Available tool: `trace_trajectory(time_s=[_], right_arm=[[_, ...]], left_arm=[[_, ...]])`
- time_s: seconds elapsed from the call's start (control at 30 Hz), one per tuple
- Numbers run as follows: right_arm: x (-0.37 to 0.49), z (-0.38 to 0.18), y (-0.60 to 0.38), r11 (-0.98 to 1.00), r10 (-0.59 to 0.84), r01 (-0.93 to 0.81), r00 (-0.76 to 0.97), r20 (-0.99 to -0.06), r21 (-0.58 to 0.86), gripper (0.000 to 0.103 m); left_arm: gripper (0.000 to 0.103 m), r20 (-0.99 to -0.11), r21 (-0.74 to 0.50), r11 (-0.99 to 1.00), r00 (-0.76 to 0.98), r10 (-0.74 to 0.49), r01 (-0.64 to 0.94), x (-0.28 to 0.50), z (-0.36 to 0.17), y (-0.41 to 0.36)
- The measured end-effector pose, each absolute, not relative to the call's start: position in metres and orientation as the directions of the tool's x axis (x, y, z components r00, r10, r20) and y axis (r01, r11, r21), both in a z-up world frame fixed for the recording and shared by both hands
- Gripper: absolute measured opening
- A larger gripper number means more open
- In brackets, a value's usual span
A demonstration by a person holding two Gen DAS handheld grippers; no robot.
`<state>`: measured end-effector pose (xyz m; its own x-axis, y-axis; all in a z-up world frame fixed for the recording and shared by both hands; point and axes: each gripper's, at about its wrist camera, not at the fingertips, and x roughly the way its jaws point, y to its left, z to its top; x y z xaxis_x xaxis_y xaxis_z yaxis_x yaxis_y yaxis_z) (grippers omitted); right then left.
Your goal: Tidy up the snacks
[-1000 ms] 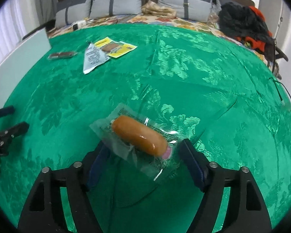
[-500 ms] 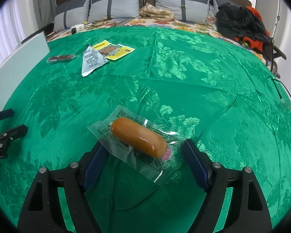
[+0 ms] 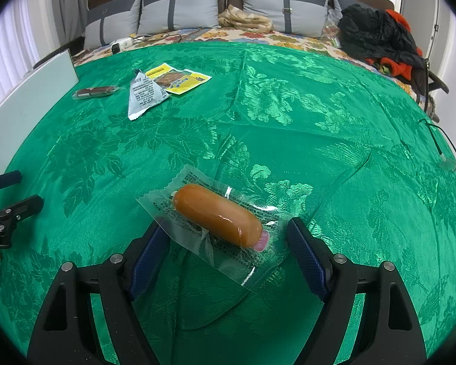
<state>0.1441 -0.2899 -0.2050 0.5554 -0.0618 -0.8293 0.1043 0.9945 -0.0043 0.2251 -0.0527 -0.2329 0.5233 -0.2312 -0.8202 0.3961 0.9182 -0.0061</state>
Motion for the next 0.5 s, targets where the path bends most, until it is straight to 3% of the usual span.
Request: trace_trajectory(time_s=[0.13, 0.27, 0.37, 0.5], right_arm=[[0.144, -0.205, -0.290, 0.995, -0.062, 0.105, 0.555, -0.829, -0.005, 0.083], [0.144, -0.205, -0.290, 0.995, -0.062, 0.105, 0.555, -0.829, -0.005, 0.083], [0.144, -0.205, -0.290, 0.994, -0.063, 0.105, 0.556, -0.829, -0.006, 0.083], [0.144, -0.205, -0.290, 0.994, -0.063, 0.105, 0.556, -0.829, -0.005, 0.083]], left_arm=[[0.101, -0.865, -0.029, 0.923, 0.453, -0.216, 0.384, 0.238, -0.229, -0.063], [0.098, -0.826, -0.155, 0.893, 0.441, -0.352, 0.422, 0.257, -0.208, -0.094], [0.098, -0.817, -0.165, 0.880, 0.438, -0.375, 0.445, 0.286, -0.198, -0.132], [0.085, -0.829, -0.130, 0.893, 0.448, -0.336, 0.431, 0.328, -0.199, -0.172]])
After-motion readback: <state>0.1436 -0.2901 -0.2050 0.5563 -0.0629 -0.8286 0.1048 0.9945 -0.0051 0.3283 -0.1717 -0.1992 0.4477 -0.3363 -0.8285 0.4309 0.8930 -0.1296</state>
